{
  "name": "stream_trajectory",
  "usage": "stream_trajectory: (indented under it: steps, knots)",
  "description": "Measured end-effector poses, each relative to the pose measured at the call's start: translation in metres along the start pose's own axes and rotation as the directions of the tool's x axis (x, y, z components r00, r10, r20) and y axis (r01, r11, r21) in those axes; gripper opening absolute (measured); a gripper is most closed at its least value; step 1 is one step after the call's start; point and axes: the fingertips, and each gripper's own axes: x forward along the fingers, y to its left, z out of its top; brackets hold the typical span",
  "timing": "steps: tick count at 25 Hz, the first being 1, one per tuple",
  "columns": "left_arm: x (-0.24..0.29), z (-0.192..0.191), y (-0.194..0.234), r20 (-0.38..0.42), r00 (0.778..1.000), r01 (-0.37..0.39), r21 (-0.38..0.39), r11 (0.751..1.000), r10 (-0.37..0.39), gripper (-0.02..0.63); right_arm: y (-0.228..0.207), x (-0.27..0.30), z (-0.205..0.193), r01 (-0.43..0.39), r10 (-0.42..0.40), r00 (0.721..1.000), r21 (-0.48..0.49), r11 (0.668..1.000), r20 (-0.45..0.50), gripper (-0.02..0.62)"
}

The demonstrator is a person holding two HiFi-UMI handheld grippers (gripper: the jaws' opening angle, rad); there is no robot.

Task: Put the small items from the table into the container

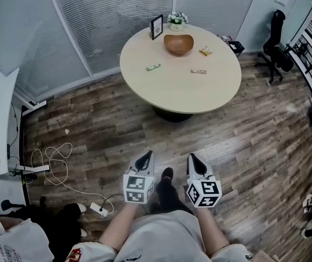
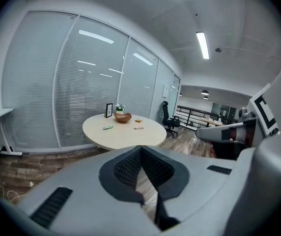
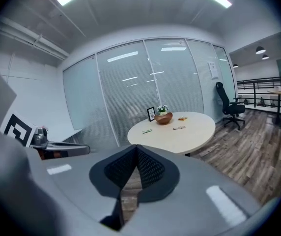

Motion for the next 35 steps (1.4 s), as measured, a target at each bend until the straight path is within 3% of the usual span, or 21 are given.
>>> stream_trajectory:
  steps: [9, 17, 22, 31, 35]
  knots:
    - [0.110, 0.068, 0.054, -0.001, 0.999, -0.053, -0.008, 0.999, 0.053, 0.006, -0.036, 0.127, 0.070, -0.076, 0.076, 0.997, -0.025, 0.997, -0.007, 0.002]
    - [0.191, 0.115, 0.095, 0.008, 0.997, -0.077, -0.030, 0.997, 0.077, 0.006, -0.063, 0.222, 0.106, -0.110, 0.108, 0.993, -0.050, 0.993, -0.042, 0.002]
    - [0.256, 0.132, 0.144, 0.004, 0.996, -0.091, -0.051, 0.995, 0.091, 0.006, -0.059, 0.311, 0.122, -0.160, 0.152, 0.985, -0.103, 0.982, -0.080, 0.002]
    - [0.340, 0.168, 0.227, -0.036, 0.995, -0.101, -0.075, 0.992, 0.098, 0.006, -0.053, 0.464, 0.151, -0.260, 0.221, 0.957, -0.217, 0.941, -0.187, 0.002]
    - [0.362, 0.173, 0.252, -0.055, 0.989, -0.143, -0.113, 0.983, 0.137, 0.006, -0.051, 0.520, 0.144, -0.332, 0.267, 0.930, -0.262, 0.906, -0.254, 0.002]
